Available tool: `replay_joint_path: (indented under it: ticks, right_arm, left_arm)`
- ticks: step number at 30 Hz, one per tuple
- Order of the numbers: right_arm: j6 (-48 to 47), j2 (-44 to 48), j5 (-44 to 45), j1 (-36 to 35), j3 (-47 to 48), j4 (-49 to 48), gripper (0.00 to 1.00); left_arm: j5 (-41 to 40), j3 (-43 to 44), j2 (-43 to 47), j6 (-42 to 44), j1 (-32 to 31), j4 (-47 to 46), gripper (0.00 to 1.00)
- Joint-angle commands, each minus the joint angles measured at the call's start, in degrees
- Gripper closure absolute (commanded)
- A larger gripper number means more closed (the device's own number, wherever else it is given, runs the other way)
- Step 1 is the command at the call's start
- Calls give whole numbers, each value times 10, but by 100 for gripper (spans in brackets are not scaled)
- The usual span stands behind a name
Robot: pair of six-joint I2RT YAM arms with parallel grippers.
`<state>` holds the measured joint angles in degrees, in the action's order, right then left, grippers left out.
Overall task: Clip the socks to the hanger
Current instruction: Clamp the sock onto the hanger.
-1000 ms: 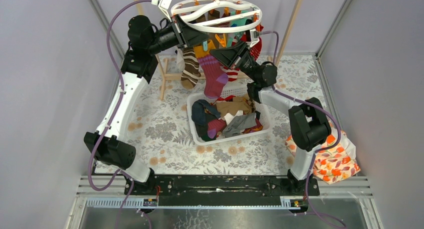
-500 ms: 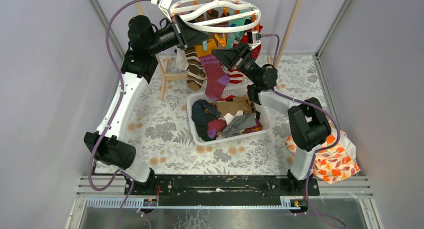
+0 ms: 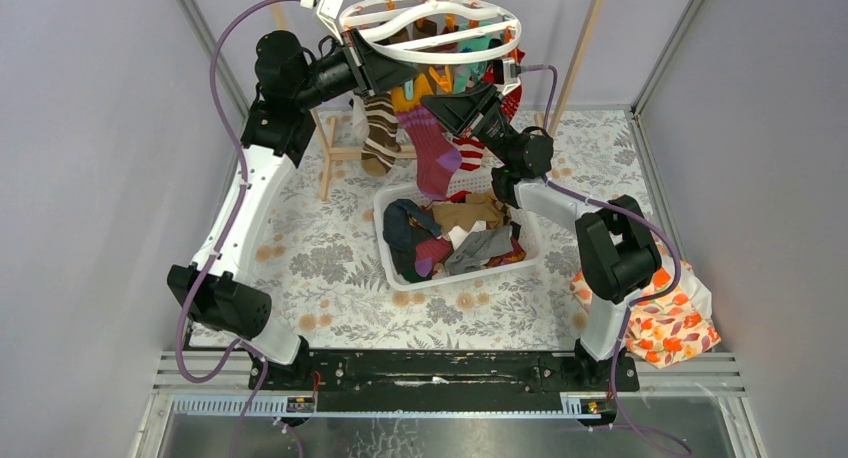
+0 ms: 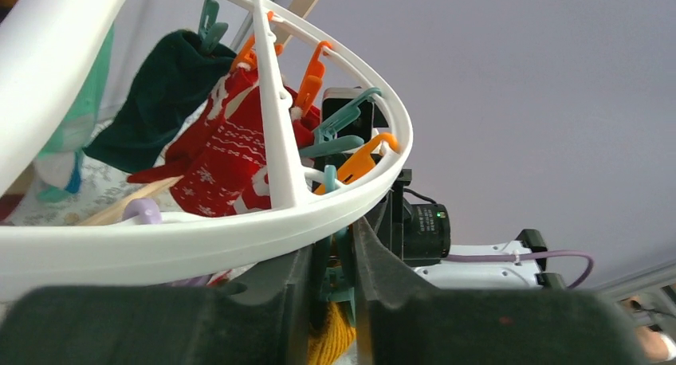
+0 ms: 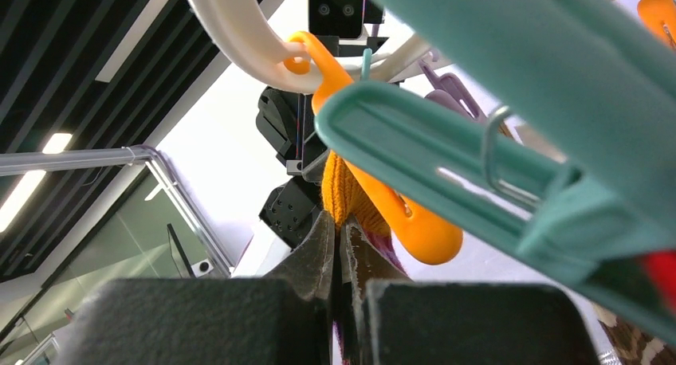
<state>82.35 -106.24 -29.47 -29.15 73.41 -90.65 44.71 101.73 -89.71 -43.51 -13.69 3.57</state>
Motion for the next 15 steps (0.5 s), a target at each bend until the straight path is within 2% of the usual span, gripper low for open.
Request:
replay_joint_path:
  ticks: [1,3,5,8,12,15]
  right_arm:
    - [-2,18,8,-6,24,-49,100]
    - [-4,21,10,-5,16,-49,100]
    - [-5,23,12,-5,11,-49,100]
    - [-7,25,13,-6,9,-48,100]
    - [-16,32,10,-5,9,-38,95]
    - [-19,37,8,-6,8,-31,94]
  left_arm:
    - [2,-7,28,21,0,-11,69]
    - [0,-5,29,22,0,-9,57]
    - [-3,-3,30,22,0,-6,38]
    - [-3,-3,34,23,0,1,20]
    - [-3,-9,44,37,1,20,8]
    - [-8,-28,59,53,2,36,5]
